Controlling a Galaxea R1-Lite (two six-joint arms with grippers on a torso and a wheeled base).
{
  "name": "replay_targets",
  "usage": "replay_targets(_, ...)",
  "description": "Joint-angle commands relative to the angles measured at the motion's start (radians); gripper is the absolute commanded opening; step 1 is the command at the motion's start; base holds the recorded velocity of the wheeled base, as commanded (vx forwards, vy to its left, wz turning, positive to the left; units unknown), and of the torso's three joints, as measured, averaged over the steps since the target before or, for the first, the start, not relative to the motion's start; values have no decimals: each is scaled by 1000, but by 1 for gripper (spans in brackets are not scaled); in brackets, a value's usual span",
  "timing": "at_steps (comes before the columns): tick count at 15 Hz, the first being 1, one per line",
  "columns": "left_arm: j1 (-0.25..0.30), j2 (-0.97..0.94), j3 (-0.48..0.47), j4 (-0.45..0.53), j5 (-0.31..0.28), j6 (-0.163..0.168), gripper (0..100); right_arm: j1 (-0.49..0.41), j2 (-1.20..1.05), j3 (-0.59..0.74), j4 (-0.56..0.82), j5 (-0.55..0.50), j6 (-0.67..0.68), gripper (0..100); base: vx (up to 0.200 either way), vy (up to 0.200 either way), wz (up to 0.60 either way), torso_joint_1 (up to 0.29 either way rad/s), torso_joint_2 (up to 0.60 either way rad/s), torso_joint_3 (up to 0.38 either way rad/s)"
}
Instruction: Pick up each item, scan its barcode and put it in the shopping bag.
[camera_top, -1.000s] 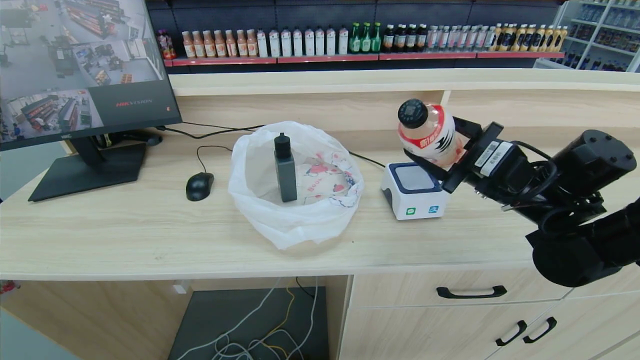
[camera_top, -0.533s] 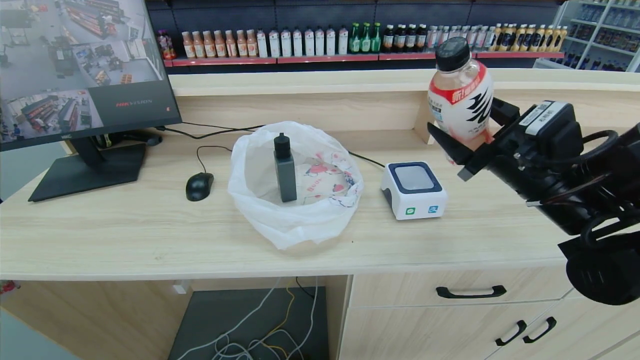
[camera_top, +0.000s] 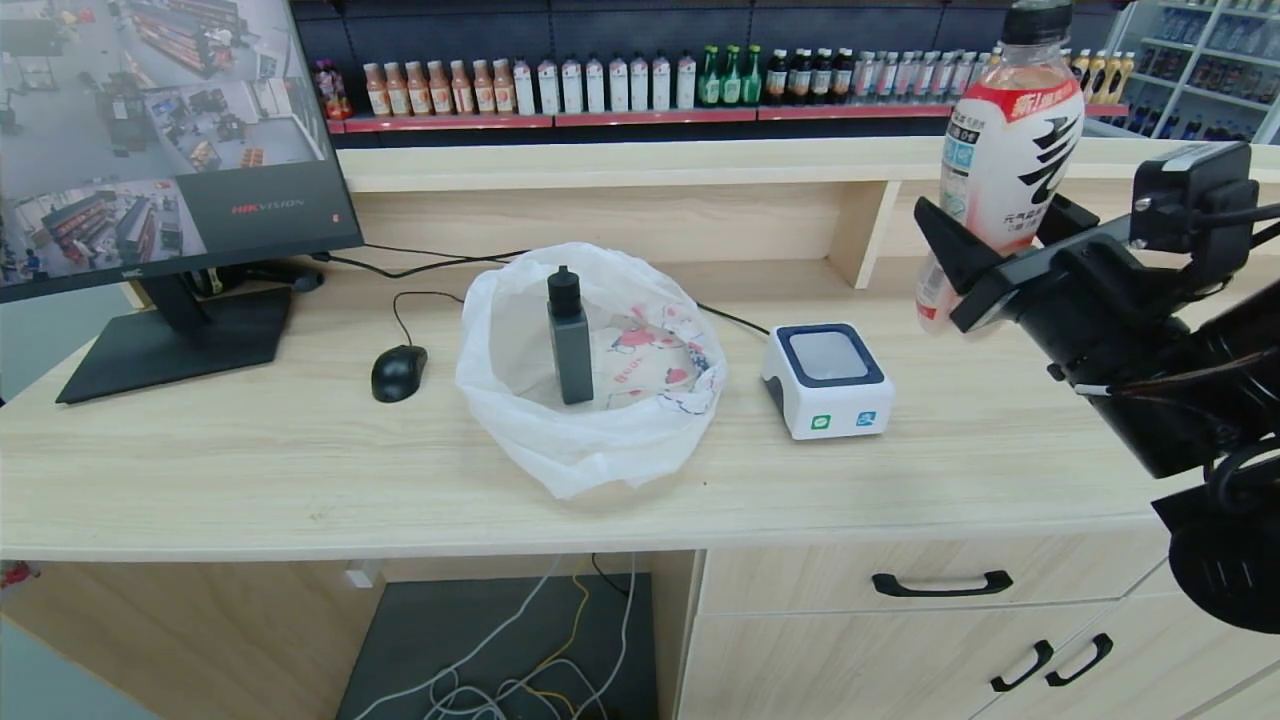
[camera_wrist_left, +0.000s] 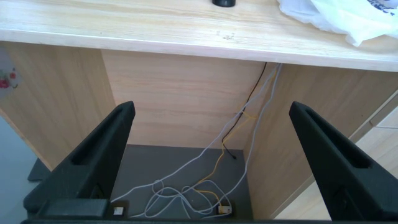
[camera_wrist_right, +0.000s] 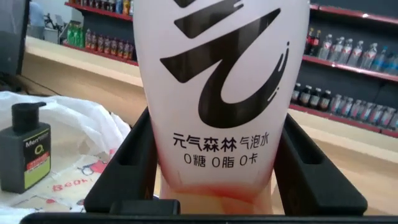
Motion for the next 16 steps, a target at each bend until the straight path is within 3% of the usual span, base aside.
replay_targets(1,0,0,0,0,0,-1,100,21,-4,4,-2,-51,62,0,0,0,0,0,0,0)
replay_targets(6,0,0,0,0,0,-1,100,84,-22,99,-2,-206,156,0,0,0,0,0,0,0)
replay_targets(13,0,0,0,0,0,-2,100,95,-24,167,-2,-215,188,0,0,0,0,0,0,0)
replay_targets(16,0,0,0,0,0,-4,100,92,-27,174,-2,-215,205,0,0,200,0,-4,1,1)
